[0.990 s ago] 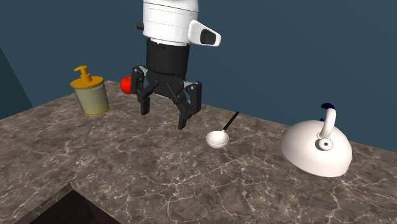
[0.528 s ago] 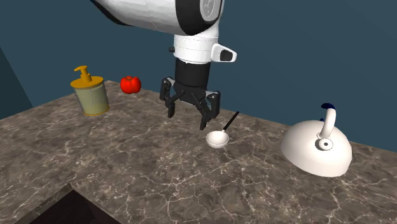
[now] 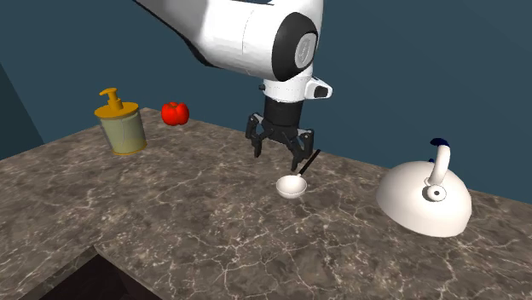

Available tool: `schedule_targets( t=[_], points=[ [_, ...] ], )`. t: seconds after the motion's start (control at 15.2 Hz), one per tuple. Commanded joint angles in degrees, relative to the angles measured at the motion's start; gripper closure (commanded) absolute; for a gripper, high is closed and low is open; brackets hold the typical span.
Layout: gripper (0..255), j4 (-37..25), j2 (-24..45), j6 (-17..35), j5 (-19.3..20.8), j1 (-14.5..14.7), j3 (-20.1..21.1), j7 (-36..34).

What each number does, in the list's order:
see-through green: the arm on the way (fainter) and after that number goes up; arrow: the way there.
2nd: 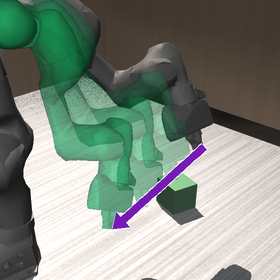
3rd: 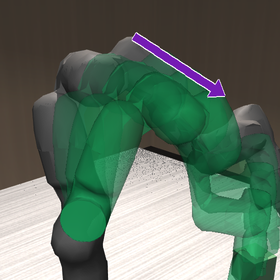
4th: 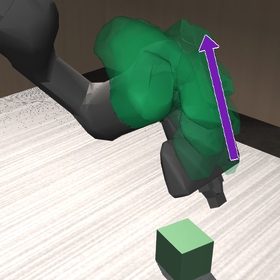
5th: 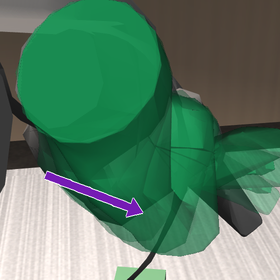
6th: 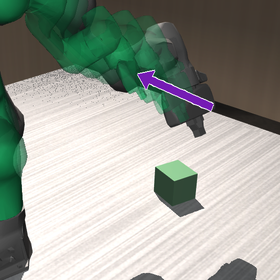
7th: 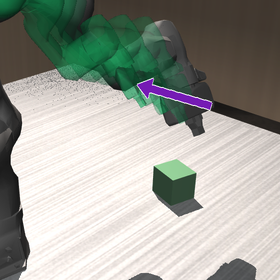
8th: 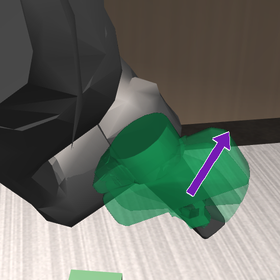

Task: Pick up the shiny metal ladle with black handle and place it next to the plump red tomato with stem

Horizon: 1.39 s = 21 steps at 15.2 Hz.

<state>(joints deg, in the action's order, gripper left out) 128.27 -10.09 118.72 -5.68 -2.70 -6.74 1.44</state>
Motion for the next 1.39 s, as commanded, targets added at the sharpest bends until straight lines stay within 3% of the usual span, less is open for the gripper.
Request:
schedule_targets(
  t=[0.0, 0.73, 1.32],
  points=[
    [0, -2.2, 4.1, 2.8, -0.5, -0.2, -0.4, 0.8],
    [0, -20.1, 25.9, 11.1, -4.3, -2.0, -1.5, 4.0],
    [0, -19.1, 29.5, 15.6, -5.4, -2.1, -0.9, 4.7]
  ],
)
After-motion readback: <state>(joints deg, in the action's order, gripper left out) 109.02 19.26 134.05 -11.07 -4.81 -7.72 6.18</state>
